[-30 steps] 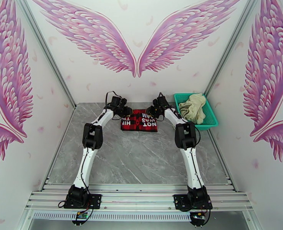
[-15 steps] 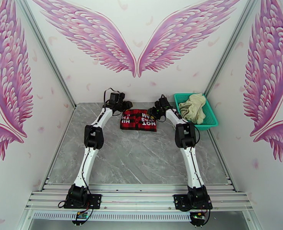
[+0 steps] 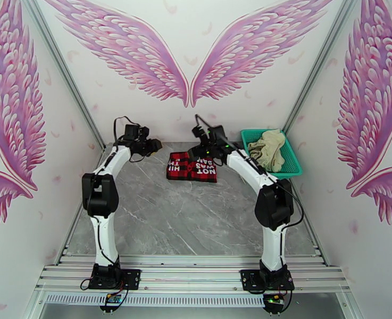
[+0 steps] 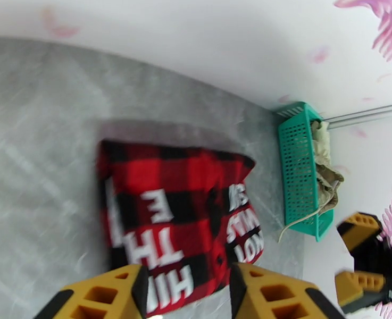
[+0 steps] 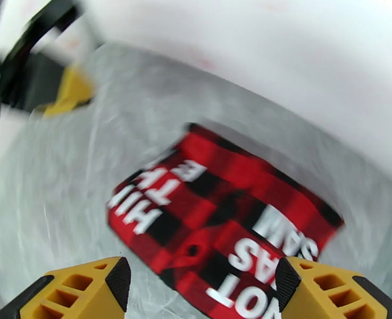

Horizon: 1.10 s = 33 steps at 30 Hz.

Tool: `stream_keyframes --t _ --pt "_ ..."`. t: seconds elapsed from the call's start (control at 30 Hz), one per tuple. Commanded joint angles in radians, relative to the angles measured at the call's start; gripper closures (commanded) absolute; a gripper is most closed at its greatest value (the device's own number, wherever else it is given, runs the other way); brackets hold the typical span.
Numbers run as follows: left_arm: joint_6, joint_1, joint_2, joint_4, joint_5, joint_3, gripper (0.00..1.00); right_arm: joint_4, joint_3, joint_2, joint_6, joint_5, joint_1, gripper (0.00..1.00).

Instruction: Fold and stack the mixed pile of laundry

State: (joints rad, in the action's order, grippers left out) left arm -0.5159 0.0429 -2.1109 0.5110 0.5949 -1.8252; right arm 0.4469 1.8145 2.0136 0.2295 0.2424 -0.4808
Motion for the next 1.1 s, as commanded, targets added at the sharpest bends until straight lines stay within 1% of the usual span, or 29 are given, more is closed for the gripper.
stream_keyframes --t 0.0,0.07,0.17,0.3,0.37,0.47,0.63,0.77,0.83,0.9,0.97,1.03,1.07 --pt "0.017 -0.046 0.075 -0.066 0.019 0.173 0.52 -0.06 -0.068 0.061 0.402 -0.034 -0.078 0.22" --pt "0.01 -0.071 0.1 -0.1 0.034 0.241 0.52 -0.069 -0.055 0.095 0.475 -0.022 -0.103 0.22" --pt "0.002 -0.099 0.116 -0.137 0.053 0.321 0.51 -0.108 -0.032 0.156 0.534 -0.07 -0.136 0.22" --pt "-0.007 -0.113 0.122 -0.179 0.08 0.389 0.51 -0.017 0.088 0.265 0.595 -0.081 -0.156 0.24" --pt "-0.009 -0.113 0.122 -0.189 0.087 0.403 0.5 0.01 0.109 0.302 0.627 -0.093 -0.164 0.25" --pt "-0.018 -0.113 0.12 -0.212 0.096 0.415 0.5 0.004 0.114 0.342 0.662 -0.139 -0.175 0.26" --pt "-0.022 -0.113 0.087 -0.203 0.112 0.397 0.49 -0.004 0.139 0.396 0.671 -0.198 -0.185 0.31" --pt "-0.03 -0.112 0.073 -0.203 0.112 0.389 0.49 -0.021 0.147 0.425 0.665 -0.241 -0.183 0.45" --pt "-0.036 -0.11 0.069 -0.206 0.113 0.385 0.49 -0.032 0.15 0.427 0.664 -0.25 -0.183 0.56" --pt "-0.047 -0.106 0.066 -0.214 0.115 0.385 0.48 -0.044 0.15 0.416 0.65 -0.247 -0.182 0.71" --pt "-0.107 -0.096 0.067 -0.256 0.136 0.401 0.46 -0.066 0.139 0.391 0.628 -0.229 -0.177 0.83" --pt "-0.207 -0.083 0.072 -0.348 0.157 0.437 0.42 -0.091 0.116 0.357 0.6 -0.201 -0.172 0.9" --pt "-0.255 -0.071 0.075 -0.4 0.159 0.457 0.39 -0.106 0.099 0.336 0.58 -0.185 -0.167 0.92"
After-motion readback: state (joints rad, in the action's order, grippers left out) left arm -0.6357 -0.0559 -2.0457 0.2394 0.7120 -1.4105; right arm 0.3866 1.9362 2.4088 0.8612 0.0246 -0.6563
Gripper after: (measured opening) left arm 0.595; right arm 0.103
